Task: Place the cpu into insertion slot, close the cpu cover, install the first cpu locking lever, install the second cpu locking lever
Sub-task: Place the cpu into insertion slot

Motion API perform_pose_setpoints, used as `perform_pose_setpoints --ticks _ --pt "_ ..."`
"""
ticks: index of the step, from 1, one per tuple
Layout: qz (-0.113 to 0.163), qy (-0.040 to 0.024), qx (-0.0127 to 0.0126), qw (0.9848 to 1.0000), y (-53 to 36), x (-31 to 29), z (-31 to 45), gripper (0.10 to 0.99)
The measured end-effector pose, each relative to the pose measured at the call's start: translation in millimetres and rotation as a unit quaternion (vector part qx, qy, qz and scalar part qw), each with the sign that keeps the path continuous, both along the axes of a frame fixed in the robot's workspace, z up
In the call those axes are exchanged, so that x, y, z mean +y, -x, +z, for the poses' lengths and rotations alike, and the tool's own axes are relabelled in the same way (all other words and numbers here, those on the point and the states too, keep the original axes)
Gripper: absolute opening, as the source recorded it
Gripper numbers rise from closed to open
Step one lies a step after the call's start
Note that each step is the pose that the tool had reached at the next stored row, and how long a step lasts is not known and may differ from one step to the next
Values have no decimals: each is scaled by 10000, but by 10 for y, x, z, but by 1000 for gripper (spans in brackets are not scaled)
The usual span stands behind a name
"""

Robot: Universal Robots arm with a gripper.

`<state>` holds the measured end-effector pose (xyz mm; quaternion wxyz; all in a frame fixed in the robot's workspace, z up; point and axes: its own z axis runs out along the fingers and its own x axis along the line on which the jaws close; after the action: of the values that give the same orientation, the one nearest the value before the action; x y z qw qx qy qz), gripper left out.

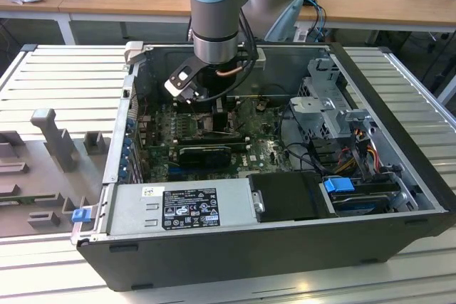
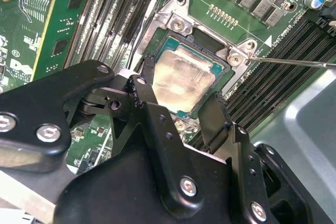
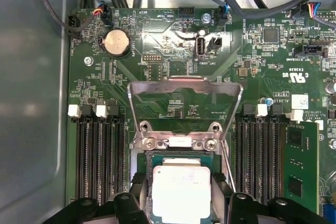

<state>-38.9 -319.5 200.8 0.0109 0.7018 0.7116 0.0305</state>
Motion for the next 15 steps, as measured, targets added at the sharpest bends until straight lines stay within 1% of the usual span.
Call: perform_pose_setpoints --ticks 9,14,15 --pt "24 -2 0 10000 -4 5 -4 604" --pt "24 -1 0 10000 -4 5 79 604" --pt "24 9 0 10000 -4 5 95 584"
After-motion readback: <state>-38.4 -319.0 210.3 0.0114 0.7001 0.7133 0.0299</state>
